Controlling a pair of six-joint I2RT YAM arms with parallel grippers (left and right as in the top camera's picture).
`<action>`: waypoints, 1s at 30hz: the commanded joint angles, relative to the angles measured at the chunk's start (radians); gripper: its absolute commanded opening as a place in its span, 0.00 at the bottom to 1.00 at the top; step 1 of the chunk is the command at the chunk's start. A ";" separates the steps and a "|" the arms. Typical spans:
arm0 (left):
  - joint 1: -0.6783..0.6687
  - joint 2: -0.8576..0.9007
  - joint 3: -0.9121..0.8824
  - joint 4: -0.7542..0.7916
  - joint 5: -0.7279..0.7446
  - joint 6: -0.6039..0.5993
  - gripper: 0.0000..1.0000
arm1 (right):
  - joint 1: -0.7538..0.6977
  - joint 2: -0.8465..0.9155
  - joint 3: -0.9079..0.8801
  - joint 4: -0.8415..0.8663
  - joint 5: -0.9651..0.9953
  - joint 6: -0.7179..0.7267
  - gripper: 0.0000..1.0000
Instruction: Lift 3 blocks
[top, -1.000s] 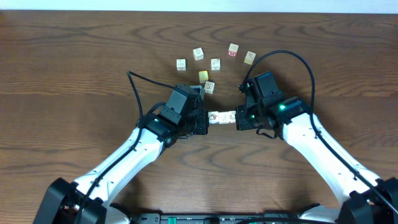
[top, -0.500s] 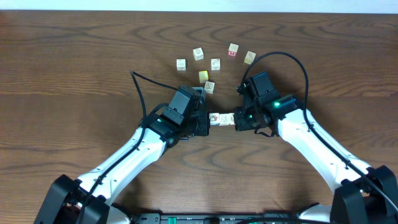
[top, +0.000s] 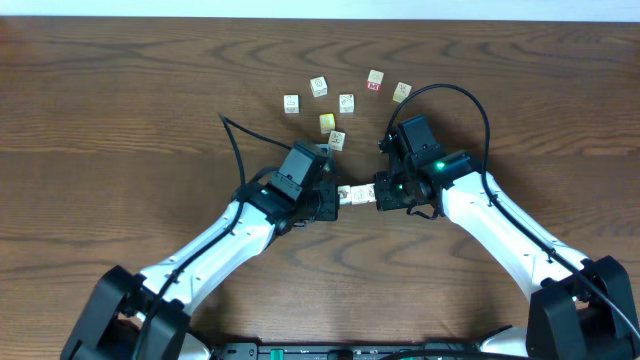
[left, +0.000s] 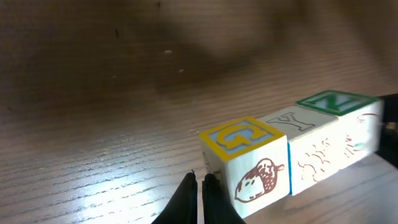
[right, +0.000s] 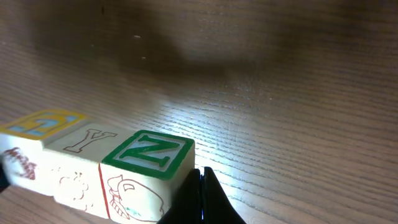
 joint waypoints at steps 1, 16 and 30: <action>-0.024 0.021 0.048 0.020 0.055 0.003 0.07 | 0.050 0.004 0.032 0.013 -0.114 -0.015 0.01; -0.024 0.026 0.048 0.024 0.054 0.003 0.07 | 0.050 0.007 0.032 0.014 -0.114 -0.015 0.01; -0.031 0.068 0.048 0.045 0.055 0.000 0.07 | 0.050 0.070 0.031 0.023 -0.114 -0.015 0.01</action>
